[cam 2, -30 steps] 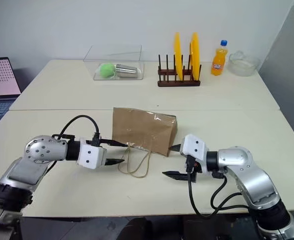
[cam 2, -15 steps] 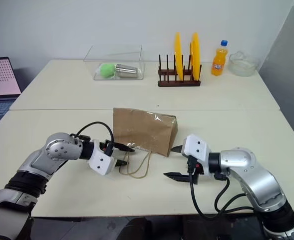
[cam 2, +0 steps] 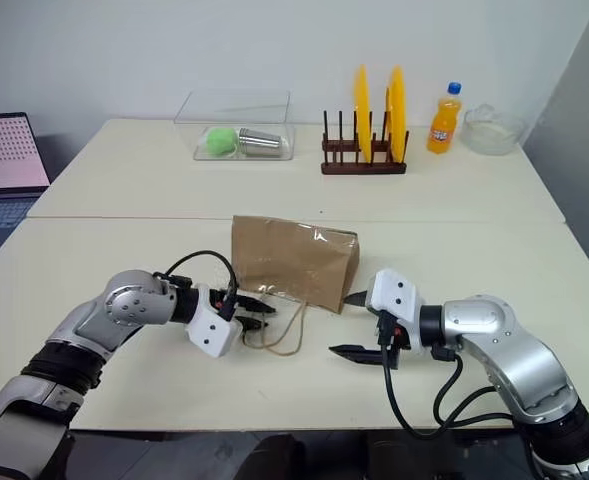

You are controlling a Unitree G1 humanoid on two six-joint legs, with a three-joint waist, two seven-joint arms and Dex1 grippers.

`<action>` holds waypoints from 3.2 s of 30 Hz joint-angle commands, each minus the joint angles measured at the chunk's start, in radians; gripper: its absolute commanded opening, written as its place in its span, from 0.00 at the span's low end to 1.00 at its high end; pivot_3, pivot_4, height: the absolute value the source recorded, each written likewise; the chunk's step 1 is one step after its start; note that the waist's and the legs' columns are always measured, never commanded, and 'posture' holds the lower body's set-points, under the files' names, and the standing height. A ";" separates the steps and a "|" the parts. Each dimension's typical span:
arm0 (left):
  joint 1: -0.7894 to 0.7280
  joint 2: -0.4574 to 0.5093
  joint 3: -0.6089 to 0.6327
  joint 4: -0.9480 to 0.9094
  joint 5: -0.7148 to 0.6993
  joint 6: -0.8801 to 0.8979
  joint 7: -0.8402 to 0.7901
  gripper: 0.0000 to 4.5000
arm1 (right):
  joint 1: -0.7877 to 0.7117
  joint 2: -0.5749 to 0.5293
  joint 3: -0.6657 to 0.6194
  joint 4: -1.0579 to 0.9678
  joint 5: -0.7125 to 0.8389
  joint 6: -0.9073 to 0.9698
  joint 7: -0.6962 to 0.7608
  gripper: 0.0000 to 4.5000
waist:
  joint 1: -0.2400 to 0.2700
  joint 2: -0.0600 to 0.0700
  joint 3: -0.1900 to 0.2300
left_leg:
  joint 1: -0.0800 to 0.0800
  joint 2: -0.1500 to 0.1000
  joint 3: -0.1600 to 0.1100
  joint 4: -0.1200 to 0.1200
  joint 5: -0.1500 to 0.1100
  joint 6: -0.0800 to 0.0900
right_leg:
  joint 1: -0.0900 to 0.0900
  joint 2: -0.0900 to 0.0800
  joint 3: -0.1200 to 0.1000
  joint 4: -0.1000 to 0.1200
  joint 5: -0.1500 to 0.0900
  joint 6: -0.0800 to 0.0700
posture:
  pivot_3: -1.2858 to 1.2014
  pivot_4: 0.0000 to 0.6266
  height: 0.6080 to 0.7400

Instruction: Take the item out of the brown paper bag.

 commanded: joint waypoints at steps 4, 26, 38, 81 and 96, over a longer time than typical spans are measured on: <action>0.012 -0.006 -0.041 -0.003 0.001 -0.001 -0.014 0.01 | -0.001 -0.020 -0.022 -0.047 0.034 0.000 -0.009 0.92 | 0.000 0.000 0.000 | 0.000 0.000 0.000 0.000 0.000 0.000 | 0.000 0.000 0.000 0.000 0.000 0.000 | 0.52 0.24 1.00; 0.036 -0.024 0.191 -0.559 -0.553 1.089 -0.113 0.01 | -0.068 -0.029 0.185 0.045 -0.170 -0.353 0.081 0.92 | -0.009 0.000 0.000 | 0.000 0.002 -0.001 0.000 0.000 0.000 | -0.001 0.003 0.001 0.000 0.000 0.000 | 0.52 0.24 1.00; 0.053 -0.030 0.192 -0.531 -0.522 1.050 -0.137 0.01 | -0.181 0.183 0.379 0.350 -0.422 -0.503 0.011 0.92 | -0.005 0.000 0.000 | -0.001 0.001 -0.001 0.000 0.000 0.000 | -0.002 0.002 0.002 0.001 0.001 -0.002 | 0.52 0.24 1.00; -0.472 -0.168 0.288 -0.155 -0.536 1.226 -0.049 0.00 | -0.099 0.196 0.412 0.406 -0.563 -0.379 -0.054 0.01 | -0.003 -0.001 -0.001 | -0.001 0.000 -0.001 0.002 0.000 -0.001 | -0.001 0.003 0.001 0.001 0.000 0.000 | 0.52 0.24 1.00; -0.448 -0.159 0.302 -0.161 -0.544 1.159 -0.137 0.00 | -0.086 0.127 0.288 0.194 -0.471 -0.367 -0.013 0.58 | -0.004 -0.001 -0.001 | -0.001 0.000 -0.001 0.002 0.002 -0.004 | -0.002 0.002 0.002 0.001 0.000 -0.001 | 0.52 0.24 1.00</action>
